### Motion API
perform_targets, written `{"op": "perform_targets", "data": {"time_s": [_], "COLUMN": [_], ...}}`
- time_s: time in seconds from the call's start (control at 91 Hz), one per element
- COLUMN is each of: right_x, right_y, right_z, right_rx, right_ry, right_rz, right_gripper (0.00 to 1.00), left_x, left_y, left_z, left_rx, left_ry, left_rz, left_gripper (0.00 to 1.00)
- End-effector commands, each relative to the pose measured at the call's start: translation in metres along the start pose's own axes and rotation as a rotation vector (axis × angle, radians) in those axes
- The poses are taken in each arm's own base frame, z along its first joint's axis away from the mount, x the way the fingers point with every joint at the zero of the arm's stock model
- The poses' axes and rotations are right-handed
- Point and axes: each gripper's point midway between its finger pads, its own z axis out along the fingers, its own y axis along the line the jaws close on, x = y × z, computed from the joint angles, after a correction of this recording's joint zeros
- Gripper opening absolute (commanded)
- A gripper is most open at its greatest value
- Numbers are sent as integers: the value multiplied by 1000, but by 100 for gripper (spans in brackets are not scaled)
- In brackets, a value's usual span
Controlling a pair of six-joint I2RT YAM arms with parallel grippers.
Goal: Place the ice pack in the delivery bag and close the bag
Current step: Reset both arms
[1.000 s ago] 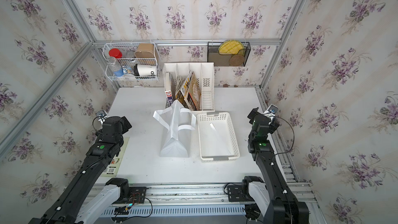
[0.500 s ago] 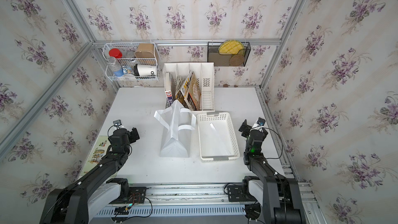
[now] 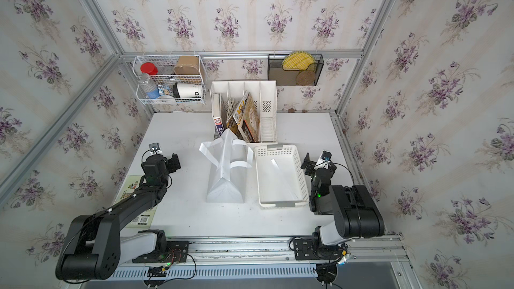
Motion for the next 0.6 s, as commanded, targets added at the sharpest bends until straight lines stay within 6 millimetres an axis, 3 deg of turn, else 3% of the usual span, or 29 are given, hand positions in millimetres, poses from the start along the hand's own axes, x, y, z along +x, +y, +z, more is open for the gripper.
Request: {"op": "perform_targets", "data": {"time_s": [0.0, 0.121, 0.242, 0.286, 0.352, 0.483, 0.593], "right_x": [-26, -24, -25, -25, -25, -25, -24], "right_y": [9, 12, 13, 13, 13, 14, 14], "right_z": [5, 7, 7, 8, 8, 8, 8], "right_rx": [-35, -50, -52, -53, -55, -55, -55], "right_ry": [-92, -80, -83, -79, -80, -78, -77], "right_rz": [0, -9, -11, -11, -11, -11, -12], "right_gripper": [100, 100, 100, 100, 100, 100, 100], "left_x": [-3, -22, 2, 1, 12, 2, 6], "left_y": [-5, -18, -26, -26, -24, -31, -34], "left_z": [3, 2, 16, 17, 19, 28, 33], "left_rx": [31, 112, 146, 143, 133, 149, 146], "left_ry": [-31, -194, -207, -244, -163, -145, -100], "left_rz": [-5, -23, -11, -5, -10, 7, 29], "left_gripper": [99, 99, 99, 100, 100, 100, 100]}}
